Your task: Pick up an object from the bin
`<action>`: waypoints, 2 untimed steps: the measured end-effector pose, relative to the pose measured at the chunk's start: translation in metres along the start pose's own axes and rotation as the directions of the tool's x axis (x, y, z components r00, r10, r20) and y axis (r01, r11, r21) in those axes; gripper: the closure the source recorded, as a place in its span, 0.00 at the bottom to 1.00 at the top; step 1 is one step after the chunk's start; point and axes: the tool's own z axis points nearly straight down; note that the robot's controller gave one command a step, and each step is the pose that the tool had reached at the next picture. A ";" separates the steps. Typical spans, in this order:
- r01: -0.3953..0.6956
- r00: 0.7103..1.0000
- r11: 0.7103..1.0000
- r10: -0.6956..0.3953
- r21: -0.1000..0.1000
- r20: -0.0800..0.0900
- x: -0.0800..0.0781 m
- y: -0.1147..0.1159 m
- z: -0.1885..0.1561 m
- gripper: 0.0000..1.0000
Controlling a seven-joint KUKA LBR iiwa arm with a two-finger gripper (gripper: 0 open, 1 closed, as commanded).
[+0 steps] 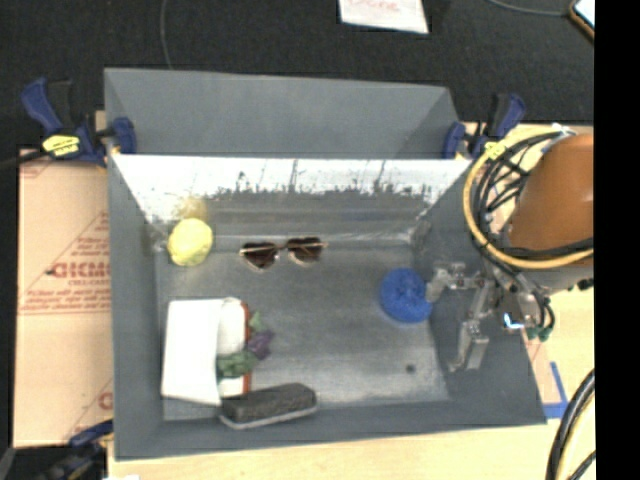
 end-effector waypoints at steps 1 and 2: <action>0.005 1.000 1.000 -0.005 0.002 0.008 -0.002 0.000 -0.004 0.00; 0.010 1.000 1.000 -0.010 0.004 0.012 -0.089 -0.008 0.141 0.00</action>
Offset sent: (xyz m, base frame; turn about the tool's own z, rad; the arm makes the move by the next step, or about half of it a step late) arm 0.0857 -0.0067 -0.1399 -0.0083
